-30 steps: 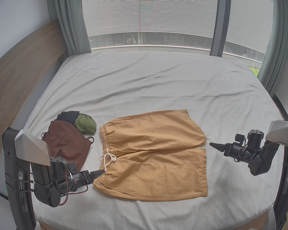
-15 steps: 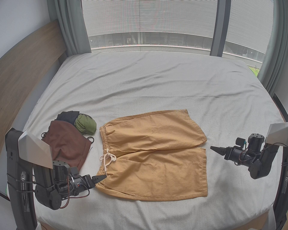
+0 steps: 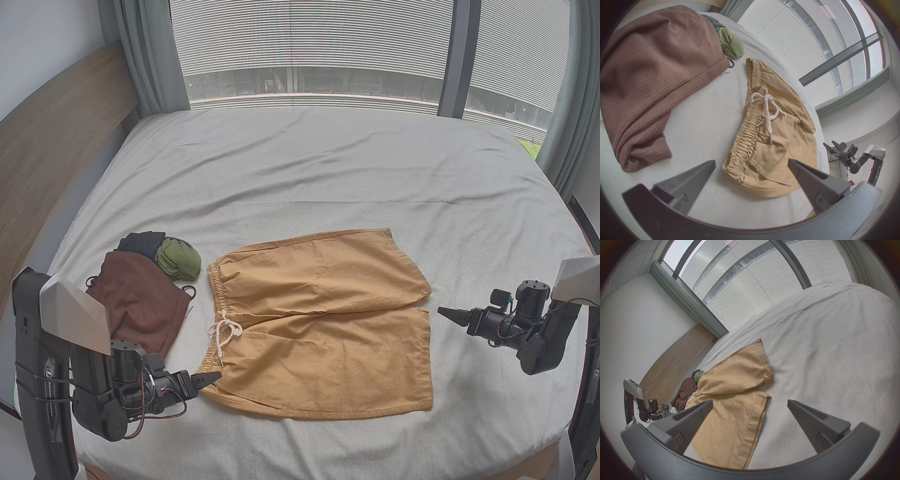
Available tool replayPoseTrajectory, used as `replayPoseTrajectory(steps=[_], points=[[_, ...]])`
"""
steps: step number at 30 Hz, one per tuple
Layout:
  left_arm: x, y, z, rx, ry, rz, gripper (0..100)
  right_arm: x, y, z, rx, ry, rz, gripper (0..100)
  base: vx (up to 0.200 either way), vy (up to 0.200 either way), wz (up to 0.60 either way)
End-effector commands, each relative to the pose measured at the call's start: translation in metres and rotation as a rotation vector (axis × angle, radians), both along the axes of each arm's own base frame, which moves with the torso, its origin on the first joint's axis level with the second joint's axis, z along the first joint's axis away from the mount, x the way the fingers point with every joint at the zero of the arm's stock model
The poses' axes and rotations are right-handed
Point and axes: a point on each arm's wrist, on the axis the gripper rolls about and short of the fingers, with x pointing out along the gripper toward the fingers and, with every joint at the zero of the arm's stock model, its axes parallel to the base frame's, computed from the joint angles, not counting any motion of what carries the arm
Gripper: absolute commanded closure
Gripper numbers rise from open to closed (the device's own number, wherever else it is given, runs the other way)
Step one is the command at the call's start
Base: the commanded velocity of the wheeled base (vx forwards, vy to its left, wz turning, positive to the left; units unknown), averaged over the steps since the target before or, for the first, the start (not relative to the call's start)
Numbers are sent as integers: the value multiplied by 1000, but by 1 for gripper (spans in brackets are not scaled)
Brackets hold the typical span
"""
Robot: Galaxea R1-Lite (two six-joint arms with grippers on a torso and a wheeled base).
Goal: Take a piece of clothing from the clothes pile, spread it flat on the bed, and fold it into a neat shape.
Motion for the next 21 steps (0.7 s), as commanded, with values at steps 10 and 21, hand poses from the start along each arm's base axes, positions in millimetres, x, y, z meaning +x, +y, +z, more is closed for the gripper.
replayPoseTrajectory(steps=[10, 21], points=[[4, 2, -1, -1, -9, 11, 100, -9, 1, -6, 0, 40, 3, 0, 0, 0, 0], [3, 1, 0, 1, -12, 4, 100, -57, 18, -31, -70, 222, 99, 0, 0, 0, 0]])
